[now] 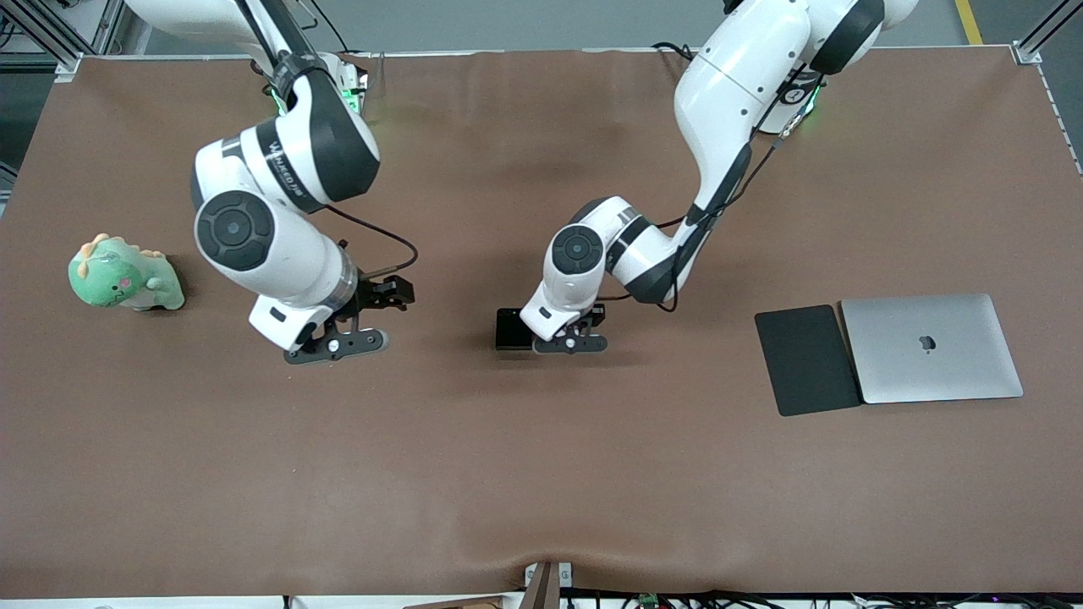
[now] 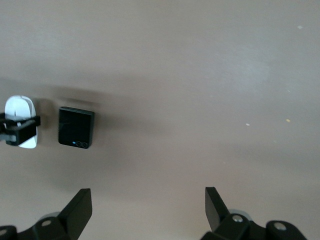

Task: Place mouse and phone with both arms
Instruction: 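Carry the mouse to the mousepad while the right gripper grasps the phone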

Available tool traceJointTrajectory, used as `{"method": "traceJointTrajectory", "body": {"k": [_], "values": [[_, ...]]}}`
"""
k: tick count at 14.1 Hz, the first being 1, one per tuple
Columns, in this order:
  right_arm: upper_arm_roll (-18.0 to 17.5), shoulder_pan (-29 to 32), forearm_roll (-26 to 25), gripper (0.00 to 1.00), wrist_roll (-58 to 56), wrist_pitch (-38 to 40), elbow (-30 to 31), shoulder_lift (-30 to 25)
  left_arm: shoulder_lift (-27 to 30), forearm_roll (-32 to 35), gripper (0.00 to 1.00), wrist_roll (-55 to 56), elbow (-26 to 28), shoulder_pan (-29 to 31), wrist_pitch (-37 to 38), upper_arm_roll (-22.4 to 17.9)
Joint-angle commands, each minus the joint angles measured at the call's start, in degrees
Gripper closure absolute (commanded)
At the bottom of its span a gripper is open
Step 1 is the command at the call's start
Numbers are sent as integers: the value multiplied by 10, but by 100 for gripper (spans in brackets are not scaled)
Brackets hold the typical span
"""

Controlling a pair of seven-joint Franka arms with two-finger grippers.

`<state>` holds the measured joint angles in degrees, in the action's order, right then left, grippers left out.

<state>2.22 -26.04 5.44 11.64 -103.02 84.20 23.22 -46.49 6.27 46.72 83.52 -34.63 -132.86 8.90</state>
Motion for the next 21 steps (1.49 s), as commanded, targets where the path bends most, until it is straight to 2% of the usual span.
{"method": "traceJointTrajectory", "body": {"k": [1,5,6,9,11,17,21], "values": [[2,-26,4,0,-3,-86,37,1,51,16,59,-29,13,34,14,1],[3,-54,5,0,14,-109,26,51,121,8,59,-147,41,117,61,15],[3,-59,6,0,36,-111,24,65,140,7,59,-187,58,150,61,27],[4,-116,-4,0,206,-125,4,113,175,7,59,-278,104,258,65,71],[5,-125,-4,0,218,-145,-7,146,195,8,59,-319,136,309,66,81],[4,-128,3,0,197,-228,-7,186,196,15,60,-323,183,395,61,77],[4,-135,3,0,211,-252,-7,206,179,25,60,-323,211,444,15,76]]}}
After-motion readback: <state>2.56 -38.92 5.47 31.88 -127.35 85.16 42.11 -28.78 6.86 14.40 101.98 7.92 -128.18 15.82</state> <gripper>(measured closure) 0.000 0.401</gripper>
